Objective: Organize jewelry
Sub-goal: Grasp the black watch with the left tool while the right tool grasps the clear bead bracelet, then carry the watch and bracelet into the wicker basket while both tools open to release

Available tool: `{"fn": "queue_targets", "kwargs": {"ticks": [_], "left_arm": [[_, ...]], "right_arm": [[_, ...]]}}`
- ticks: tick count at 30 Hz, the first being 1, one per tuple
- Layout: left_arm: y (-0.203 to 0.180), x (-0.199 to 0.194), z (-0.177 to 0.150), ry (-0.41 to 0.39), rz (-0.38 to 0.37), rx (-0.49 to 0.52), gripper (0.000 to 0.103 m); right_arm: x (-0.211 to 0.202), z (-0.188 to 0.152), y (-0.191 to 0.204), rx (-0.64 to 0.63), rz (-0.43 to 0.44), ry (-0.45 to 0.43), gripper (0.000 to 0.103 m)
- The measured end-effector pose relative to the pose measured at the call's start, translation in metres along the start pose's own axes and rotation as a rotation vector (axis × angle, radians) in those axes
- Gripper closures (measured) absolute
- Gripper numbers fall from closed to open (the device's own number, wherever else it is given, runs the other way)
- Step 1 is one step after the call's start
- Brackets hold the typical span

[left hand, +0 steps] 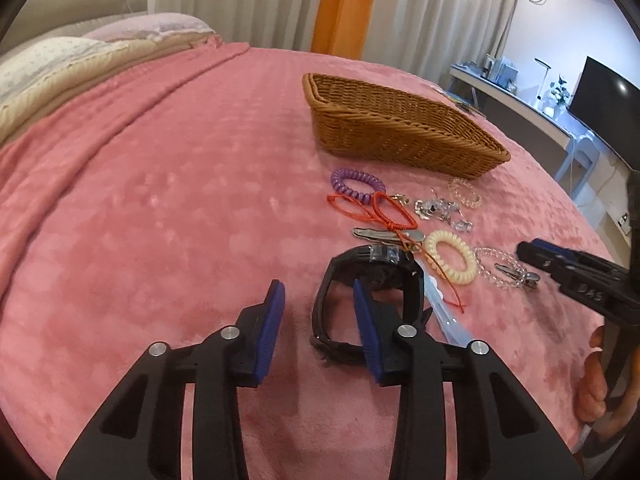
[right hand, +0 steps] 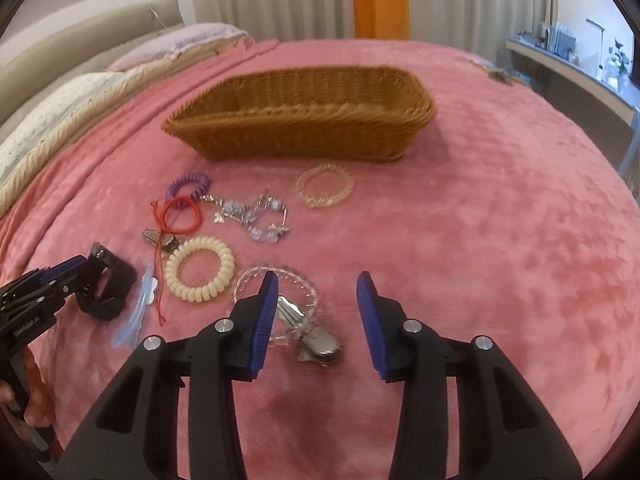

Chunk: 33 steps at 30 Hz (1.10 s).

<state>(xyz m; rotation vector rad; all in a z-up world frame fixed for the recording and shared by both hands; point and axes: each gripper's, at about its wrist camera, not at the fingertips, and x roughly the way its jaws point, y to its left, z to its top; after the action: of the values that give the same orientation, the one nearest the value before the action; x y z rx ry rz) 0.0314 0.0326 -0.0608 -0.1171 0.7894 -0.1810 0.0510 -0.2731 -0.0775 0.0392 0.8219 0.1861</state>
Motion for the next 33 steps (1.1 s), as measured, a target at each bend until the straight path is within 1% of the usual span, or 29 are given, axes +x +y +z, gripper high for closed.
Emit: {"fn": "queue_targets", "kwargs": {"ticks": [1,2,3,4,5,6,7,9,10,12,15,19,26,29,33], "left_arm": [[0.0,0.001,0.0,0.002,0.0,-0.001,0.071],[0.0,0.002,0.0,0.006,-0.001,-0.002,0.071],[0.0,0.003,0.0,0.014,-0.007,-0.003,0.071],[0.0,0.005,0.0,0.02,-0.009,-0.004,0.071],[0.0,0.006,0.0,0.026,-0.01,-0.004,0.072],[-0.001,0.008,0.0,0.031,-0.009,-0.001,0.078],[-0.002,0.01,0.0,0.037,-0.004,0.002,0.088],[-0.005,0.012,-0.001,0.046,0.014,0.015,0.092],[-0.006,0.012,-0.001,0.042,0.027,0.022,0.098],[-0.007,0.01,-0.001,0.035,0.035,0.025,0.098],[-0.005,0.009,-0.001,0.027,0.032,0.018,0.099],[-0.005,0.007,-0.001,0.013,0.034,0.022,0.099],[0.0,-0.002,0.001,-0.031,0.016,-0.012,0.099],[0.001,-0.008,0.003,-0.056,0.003,-0.03,0.099],[-0.005,-0.018,0.007,-0.089,-0.018,-0.028,0.099]], "right_arm": [[0.004,0.0,0.003,-0.005,-0.006,0.013,0.067],[0.011,0.001,0.006,-0.018,-0.03,0.033,0.073],[0.016,0.001,0.009,-0.029,-0.044,0.054,0.076],[0.023,0.001,0.012,-0.042,-0.056,0.083,0.076],[0.026,0.001,0.015,-0.051,-0.067,0.086,0.076],[0.026,0.001,0.017,-0.058,-0.072,0.084,0.081],[0.027,0.002,0.019,-0.059,-0.065,0.085,0.085],[0.028,0.0,0.023,-0.067,-0.053,0.084,0.094],[0.027,-0.001,0.026,-0.079,-0.056,0.08,0.096],[0.024,-0.004,0.029,-0.1,-0.071,0.066,0.097],[0.016,-0.005,0.031,-0.105,-0.069,0.037,0.097],[0.004,-0.003,0.025,-0.077,-0.045,-0.007,0.097],[-0.013,0.002,0.025,-0.049,0.009,-0.039,0.097],[-0.022,0.002,0.029,-0.054,0.016,-0.056,0.097],[-0.034,0.008,0.031,-0.057,0.024,-0.075,0.097]]}}
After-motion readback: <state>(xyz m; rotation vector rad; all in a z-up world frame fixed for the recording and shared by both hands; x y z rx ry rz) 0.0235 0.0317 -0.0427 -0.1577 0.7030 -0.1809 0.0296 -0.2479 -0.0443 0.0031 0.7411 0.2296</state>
